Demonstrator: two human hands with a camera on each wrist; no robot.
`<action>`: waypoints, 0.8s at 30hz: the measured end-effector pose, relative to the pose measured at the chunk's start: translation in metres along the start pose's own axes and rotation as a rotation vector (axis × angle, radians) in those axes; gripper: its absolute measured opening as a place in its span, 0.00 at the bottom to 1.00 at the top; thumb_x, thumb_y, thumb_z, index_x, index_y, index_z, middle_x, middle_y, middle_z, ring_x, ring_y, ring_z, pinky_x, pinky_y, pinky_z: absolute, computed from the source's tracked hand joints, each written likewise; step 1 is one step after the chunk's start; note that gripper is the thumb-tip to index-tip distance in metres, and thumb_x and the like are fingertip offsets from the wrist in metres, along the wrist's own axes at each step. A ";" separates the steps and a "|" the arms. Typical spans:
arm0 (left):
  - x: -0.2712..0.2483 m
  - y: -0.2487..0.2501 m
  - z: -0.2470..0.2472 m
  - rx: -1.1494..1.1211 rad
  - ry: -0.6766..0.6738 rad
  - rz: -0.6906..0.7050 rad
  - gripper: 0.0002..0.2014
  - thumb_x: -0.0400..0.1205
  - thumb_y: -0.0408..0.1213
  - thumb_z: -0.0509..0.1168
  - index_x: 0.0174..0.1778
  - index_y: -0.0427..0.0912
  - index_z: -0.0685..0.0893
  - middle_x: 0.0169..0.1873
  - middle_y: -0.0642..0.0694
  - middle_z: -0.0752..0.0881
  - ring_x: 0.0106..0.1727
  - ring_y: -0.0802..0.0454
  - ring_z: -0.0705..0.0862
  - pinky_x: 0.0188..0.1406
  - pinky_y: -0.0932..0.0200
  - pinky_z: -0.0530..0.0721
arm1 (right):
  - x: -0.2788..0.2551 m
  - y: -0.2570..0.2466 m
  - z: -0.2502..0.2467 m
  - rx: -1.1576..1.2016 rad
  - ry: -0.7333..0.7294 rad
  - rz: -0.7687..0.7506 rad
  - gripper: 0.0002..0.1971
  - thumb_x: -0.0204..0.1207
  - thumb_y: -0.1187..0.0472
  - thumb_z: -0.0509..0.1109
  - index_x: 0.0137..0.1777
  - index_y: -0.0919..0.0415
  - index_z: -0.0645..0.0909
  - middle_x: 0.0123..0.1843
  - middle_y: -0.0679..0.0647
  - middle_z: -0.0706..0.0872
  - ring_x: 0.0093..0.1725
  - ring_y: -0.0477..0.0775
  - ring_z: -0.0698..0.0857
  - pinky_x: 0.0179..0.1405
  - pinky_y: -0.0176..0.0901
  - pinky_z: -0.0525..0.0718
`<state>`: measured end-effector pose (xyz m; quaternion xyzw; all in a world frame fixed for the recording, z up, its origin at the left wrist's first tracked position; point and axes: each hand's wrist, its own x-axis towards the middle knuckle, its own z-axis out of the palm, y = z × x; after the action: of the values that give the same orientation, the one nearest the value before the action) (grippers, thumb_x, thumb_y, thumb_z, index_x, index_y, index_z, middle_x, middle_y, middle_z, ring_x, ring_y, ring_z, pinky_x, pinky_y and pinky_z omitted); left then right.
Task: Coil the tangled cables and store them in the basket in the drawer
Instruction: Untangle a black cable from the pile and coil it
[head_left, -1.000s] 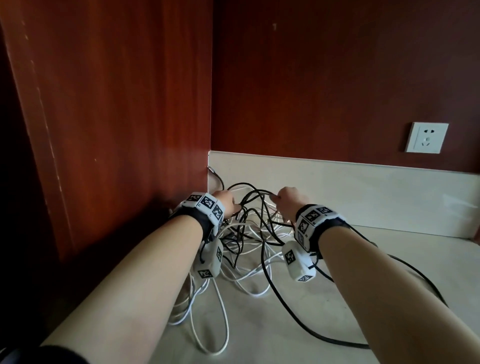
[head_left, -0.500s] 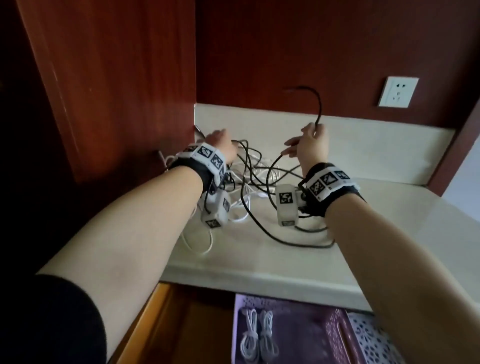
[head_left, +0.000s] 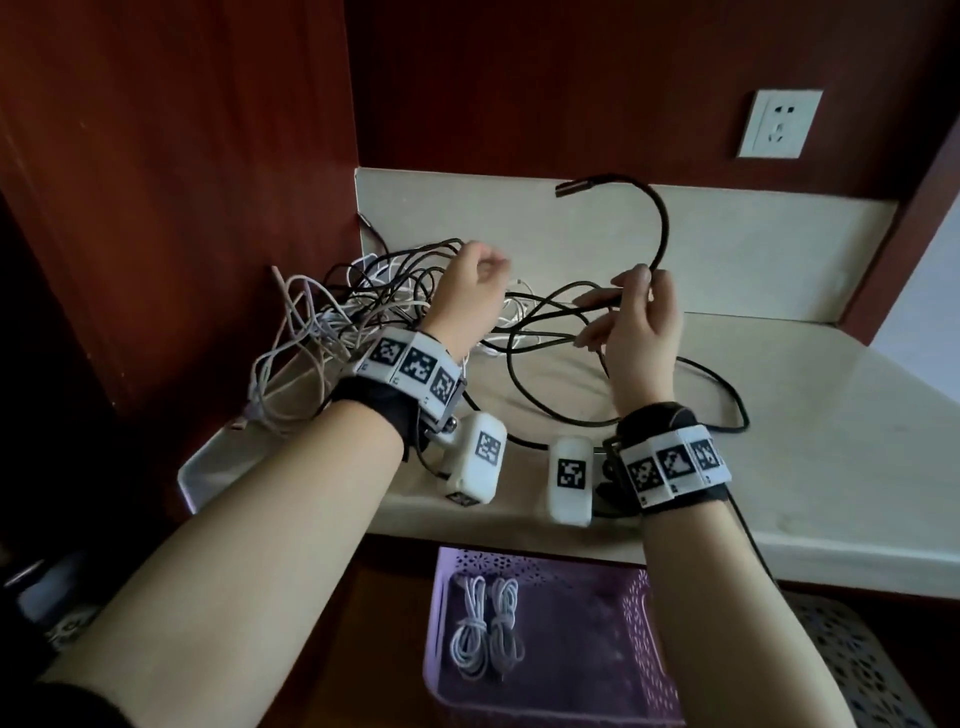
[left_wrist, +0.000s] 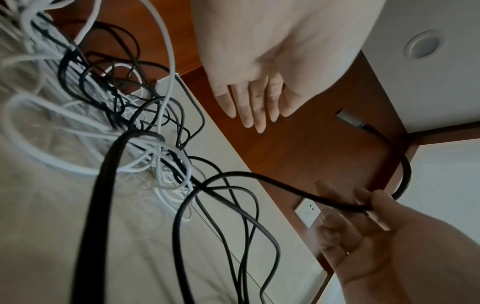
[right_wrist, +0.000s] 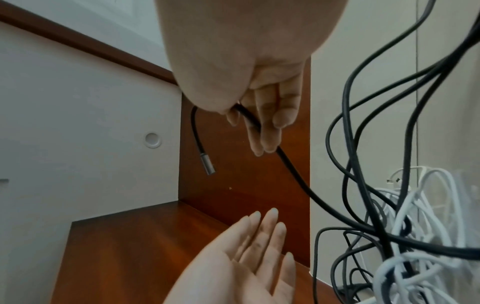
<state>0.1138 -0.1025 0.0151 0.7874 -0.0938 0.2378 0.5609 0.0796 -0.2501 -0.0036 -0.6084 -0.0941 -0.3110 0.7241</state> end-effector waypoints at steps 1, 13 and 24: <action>-0.001 -0.004 0.001 -0.012 0.017 0.003 0.08 0.85 0.36 0.61 0.57 0.38 0.79 0.53 0.48 0.82 0.53 0.58 0.79 0.44 0.80 0.73 | 0.001 0.002 -0.002 -0.001 0.002 0.005 0.12 0.86 0.59 0.51 0.41 0.59 0.67 0.33 0.58 0.87 0.17 0.56 0.77 0.18 0.37 0.70; -0.023 0.022 0.009 -0.192 -0.274 -0.131 0.25 0.77 0.21 0.63 0.70 0.41 0.74 0.64 0.48 0.83 0.60 0.55 0.81 0.55 0.61 0.80 | -0.026 -0.007 -0.038 -0.184 -0.160 -0.005 0.12 0.85 0.57 0.60 0.41 0.60 0.75 0.25 0.60 0.78 0.19 0.53 0.71 0.18 0.37 0.68; -0.045 0.071 -0.006 -0.306 -0.242 0.234 0.08 0.85 0.32 0.62 0.57 0.38 0.83 0.53 0.38 0.86 0.46 0.61 0.83 0.55 0.59 0.82 | -0.058 -0.046 -0.056 -0.266 -0.454 0.007 0.05 0.74 0.62 0.74 0.38 0.62 0.86 0.35 0.57 0.81 0.36 0.46 0.76 0.36 0.34 0.71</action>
<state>0.0439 -0.1277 0.0545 0.6995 -0.2863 0.1881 0.6272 -0.0061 -0.2865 -0.0092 -0.7529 -0.2103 -0.1738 0.5990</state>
